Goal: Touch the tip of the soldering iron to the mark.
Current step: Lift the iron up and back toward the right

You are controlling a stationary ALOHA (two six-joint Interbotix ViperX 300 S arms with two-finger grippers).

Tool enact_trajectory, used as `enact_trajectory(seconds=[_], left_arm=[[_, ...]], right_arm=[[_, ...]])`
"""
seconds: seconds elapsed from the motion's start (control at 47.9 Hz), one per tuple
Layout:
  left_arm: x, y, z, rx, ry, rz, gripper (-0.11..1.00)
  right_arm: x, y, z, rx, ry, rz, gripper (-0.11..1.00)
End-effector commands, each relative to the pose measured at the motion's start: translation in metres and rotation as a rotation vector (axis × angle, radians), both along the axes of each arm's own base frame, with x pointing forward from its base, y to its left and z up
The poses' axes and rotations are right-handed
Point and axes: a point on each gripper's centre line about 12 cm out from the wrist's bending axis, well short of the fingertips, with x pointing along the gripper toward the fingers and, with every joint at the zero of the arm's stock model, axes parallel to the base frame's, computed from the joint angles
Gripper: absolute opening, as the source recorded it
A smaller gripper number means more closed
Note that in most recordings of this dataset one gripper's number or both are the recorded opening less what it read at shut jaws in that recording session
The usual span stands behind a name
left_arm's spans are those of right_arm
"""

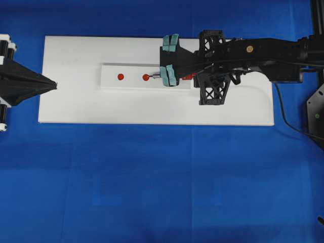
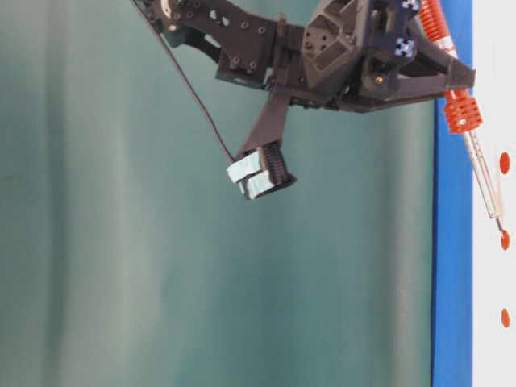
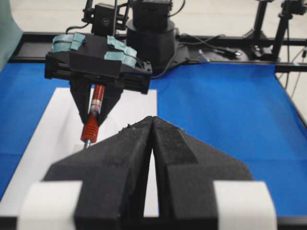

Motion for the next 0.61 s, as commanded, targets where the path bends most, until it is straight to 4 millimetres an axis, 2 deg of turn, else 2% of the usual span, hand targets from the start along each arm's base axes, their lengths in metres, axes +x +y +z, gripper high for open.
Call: enact_trajectory(seconds=[0.0,0.376,0.459,0.585], left_arm=[[0.001,0.0,0.005,0.0,-0.017,0.0,0.0],[0.001,0.0,0.006,0.0,-0.018,-0.002,0.0],[0.001,0.0,0.006,-0.003,-0.018,-0.002,0.0],[0.001,0.0,0.005,-0.003,-0.015,-0.002,0.0]], right_arm=[[0.003,-0.001,0.038,-0.021,-0.086,-0.002,0.06],[-0.016,-0.007,0.124,-0.096,-0.128,-0.037,0.06],[-0.017,-0.008,0.132,-0.106,-0.129,-0.042,0.06],[-0.017,-0.008,0.133,-0.107,-0.124,-0.044,0.06]])
